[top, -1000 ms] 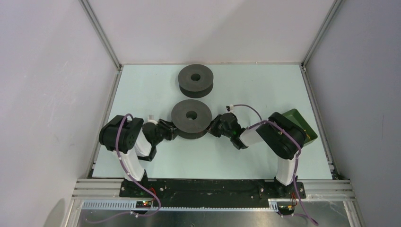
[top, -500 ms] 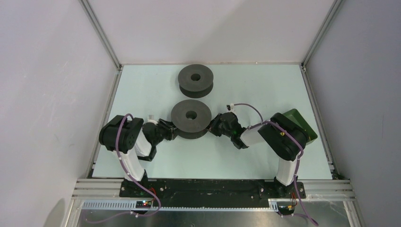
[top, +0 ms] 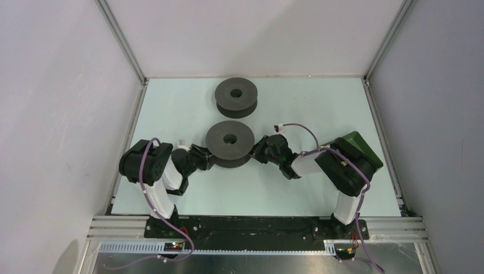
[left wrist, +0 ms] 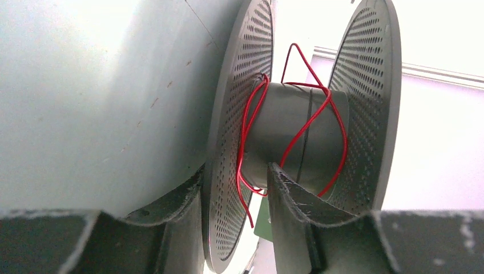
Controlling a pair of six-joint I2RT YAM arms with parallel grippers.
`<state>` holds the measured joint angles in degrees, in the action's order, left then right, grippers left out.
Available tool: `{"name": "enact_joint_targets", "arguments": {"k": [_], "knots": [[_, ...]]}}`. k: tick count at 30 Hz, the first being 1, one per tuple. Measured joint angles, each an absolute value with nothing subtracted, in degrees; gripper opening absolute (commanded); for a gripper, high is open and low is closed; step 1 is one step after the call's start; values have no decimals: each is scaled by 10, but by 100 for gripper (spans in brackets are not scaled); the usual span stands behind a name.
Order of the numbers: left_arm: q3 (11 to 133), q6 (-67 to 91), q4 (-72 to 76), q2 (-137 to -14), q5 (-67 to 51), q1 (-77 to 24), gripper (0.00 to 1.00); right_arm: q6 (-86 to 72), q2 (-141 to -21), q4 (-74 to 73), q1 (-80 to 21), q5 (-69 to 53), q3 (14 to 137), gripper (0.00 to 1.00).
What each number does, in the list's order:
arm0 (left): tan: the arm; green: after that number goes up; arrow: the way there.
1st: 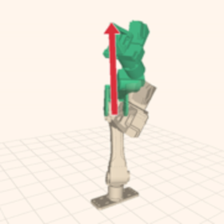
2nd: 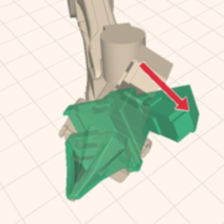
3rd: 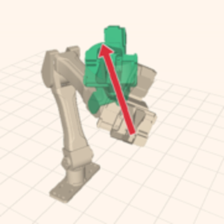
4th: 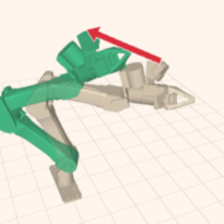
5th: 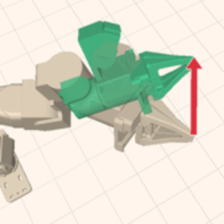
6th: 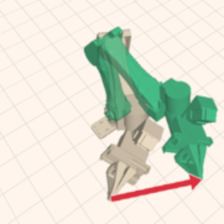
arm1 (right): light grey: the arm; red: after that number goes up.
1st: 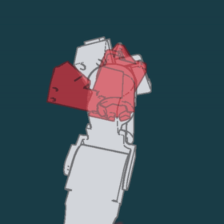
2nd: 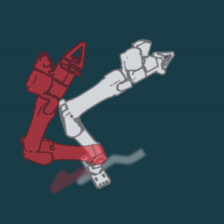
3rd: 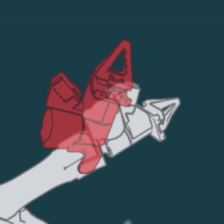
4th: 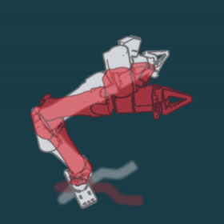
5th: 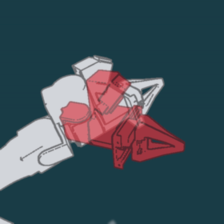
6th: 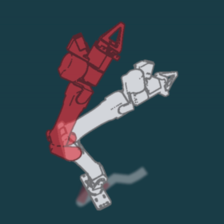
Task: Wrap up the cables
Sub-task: Adjust the cable on the cable reel.
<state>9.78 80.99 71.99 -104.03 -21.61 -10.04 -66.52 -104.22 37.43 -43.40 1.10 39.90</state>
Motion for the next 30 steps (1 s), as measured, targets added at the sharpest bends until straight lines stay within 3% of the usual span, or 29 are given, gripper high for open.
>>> {"name": "enact_joint_targets", "arguments": {"k": [30], "knots": [[52, 810, 717, -1001, -209, -85, 53, -647, -1019, 347, -430, 15, 399, 14]]}}
